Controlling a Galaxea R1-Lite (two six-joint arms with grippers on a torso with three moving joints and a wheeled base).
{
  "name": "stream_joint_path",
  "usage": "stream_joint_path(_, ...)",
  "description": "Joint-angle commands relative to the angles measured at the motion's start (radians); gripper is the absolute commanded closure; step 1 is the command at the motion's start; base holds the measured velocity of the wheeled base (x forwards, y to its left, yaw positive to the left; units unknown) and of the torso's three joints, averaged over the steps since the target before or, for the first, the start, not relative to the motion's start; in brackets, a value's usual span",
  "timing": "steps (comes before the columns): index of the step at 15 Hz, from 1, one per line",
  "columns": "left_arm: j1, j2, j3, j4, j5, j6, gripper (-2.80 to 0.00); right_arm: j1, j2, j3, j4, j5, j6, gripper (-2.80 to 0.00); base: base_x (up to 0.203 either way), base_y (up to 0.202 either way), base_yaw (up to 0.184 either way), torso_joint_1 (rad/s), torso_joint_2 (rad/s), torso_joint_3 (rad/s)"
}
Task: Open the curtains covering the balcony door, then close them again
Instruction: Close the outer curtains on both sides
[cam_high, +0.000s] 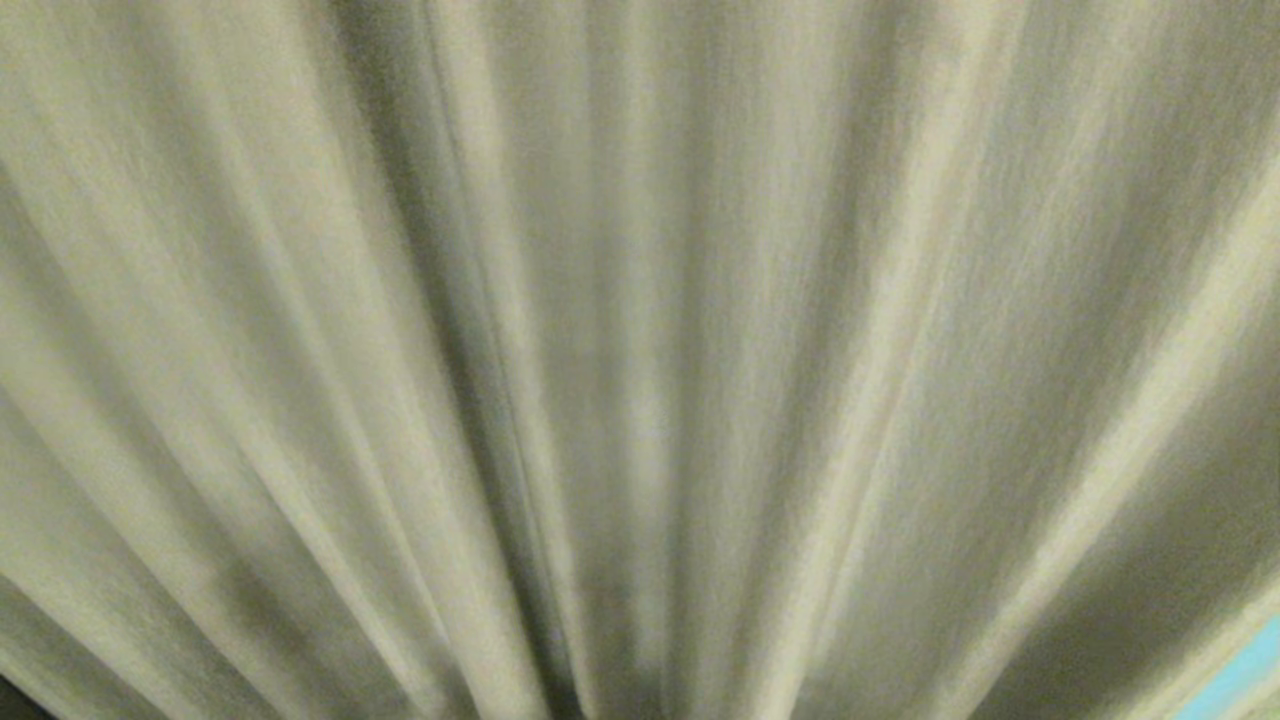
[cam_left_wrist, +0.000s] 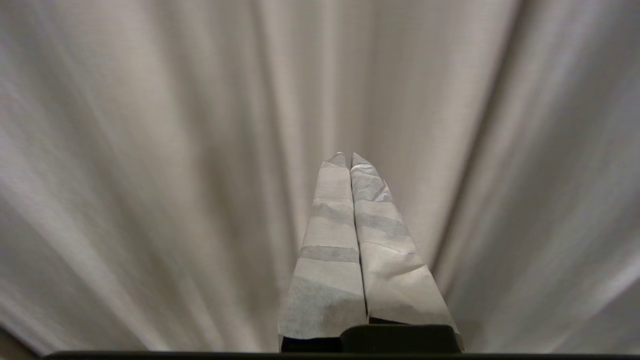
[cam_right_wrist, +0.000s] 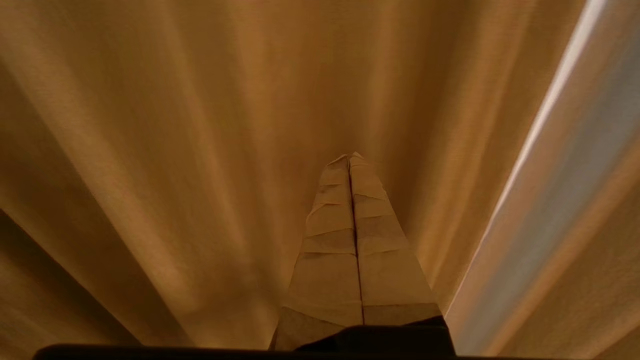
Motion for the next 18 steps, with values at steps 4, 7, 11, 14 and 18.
stream_joint_path(4,0.0,-0.003,0.0,-0.002,0.0,-0.002,0.0,0.0,0.0,0.0,-0.001,0.0,0.0,0.0,0.0,0.0,0.0,0.0,0.0,0.0)
stream_joint_path(7,0.0,-0.003,0.0,-0.002,0.0,0.0,0.0,0.0,0.0,0.0,-0.001,0.0,-0.001,0.0,0.0,0.0,0.0,0.0,0.0,0.0)
stream_joint_path(11,0.0,-0.003,0.0,-0.002,0.0,-0.001,0.0,0.0,0.0,0.0,-0.001,0.0,0.001,0.0,0.0,0.0,0.0,0.0,0.0,0.0)
stream_joint_path(14,0.0,-0.003,0.0,-0.002,0.0,-0.003,0.0,0.0,0.0,0.0,-0.001,0.0,-0.001,0.0,0.0,0.0,0.0,0.0,0.0,0.0)
stream_joint_path(18,0.0,-0.003,0.0,-0.002,0.0,-0.003,0.0,0.0,0.0,0.0,-0.001,0.0,0.001,0.0,0.0,0.0,0.0,0.0,0.0,0.0)
